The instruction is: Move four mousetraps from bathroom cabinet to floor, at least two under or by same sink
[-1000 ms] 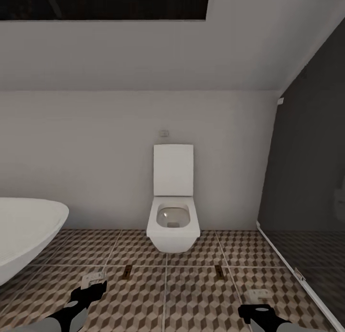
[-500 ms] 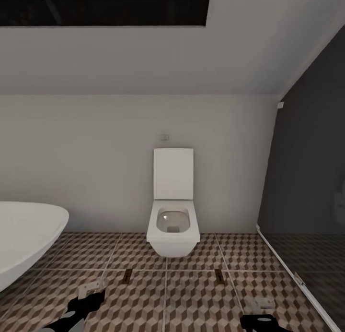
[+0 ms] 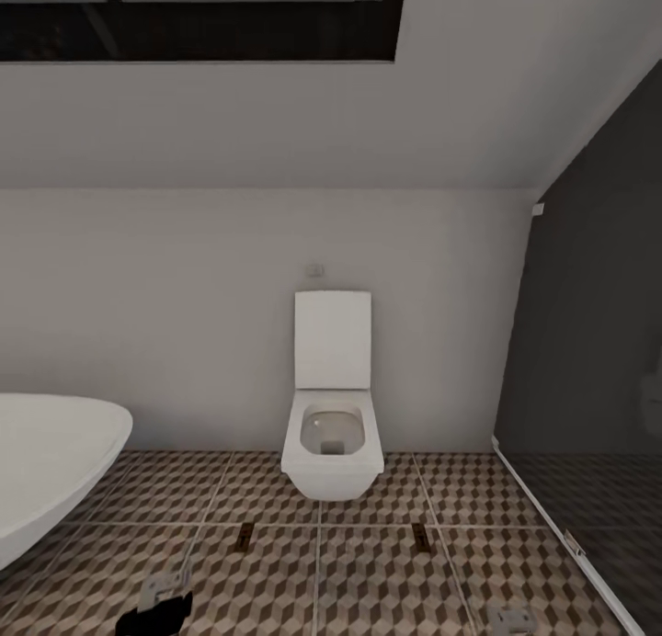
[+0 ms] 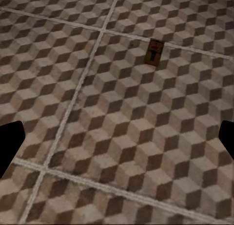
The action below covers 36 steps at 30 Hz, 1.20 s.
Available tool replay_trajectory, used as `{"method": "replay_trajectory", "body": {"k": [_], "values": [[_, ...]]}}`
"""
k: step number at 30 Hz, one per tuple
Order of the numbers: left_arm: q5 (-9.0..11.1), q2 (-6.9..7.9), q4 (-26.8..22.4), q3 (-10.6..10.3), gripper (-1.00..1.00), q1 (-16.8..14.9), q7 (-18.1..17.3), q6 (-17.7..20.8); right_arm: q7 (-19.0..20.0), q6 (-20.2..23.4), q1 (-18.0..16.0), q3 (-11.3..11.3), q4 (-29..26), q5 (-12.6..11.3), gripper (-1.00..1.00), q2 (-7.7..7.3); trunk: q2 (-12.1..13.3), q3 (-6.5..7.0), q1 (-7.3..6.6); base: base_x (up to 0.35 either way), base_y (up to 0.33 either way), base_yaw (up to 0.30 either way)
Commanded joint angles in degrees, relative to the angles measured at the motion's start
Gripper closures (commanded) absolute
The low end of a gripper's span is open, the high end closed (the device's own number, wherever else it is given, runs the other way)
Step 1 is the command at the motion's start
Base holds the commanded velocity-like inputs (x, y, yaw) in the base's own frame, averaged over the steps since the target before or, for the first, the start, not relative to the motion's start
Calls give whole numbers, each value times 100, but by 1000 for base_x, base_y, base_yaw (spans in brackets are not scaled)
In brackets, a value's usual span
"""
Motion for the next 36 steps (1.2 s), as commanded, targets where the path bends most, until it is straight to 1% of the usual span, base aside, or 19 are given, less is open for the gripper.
{"method": "replay_trajectory", "body": {"k": [1,10,13,18,19,21,27,31,36], "values": [[35,3,1,-49,-100,20,15,-12,-5,-8,35,50,10,-46,-100,3,39,12,-24,0,0,0],[50,-11,1,-54,-100,169,14,18,-5,-9,293,47,10,-46,-100,5,399,174,-221,0,0,0],[49,-22,2,-55,-100,225,14,85,-5,-7,378,49,10,-46,-100,10,520,228,-287,0,0,0],[49,-51,2,-56,-100,346,3,406,-5,2,526,50,10,-46,-100,23,720,318,-397,0,0,0],[49,-51,2,-56,-100,346,3,406,-5,2,526,50,10,-46,-100,23,760,336,-419,0,0,0],[46,-62,1,-56,-100,413,-12,571,-5,7,596,50,10,-46,-100,30,841,371,-463,0,0,0],[41,-81,1,-56,-100,621,-156,991,1,15,810,50,10,-49,-100,43,1081,479,-595,0,0,0],[41,-97,1,-56,-100,772,-318,1140,13,11,965,50,10,-47,-100,50,1242,551,-683,0,0,0],[42,-124,1,-56,-100,930,-484,1206,23,6,1082,50,10,-50,-100,55,1442,641,-792,0,0,0]]}}
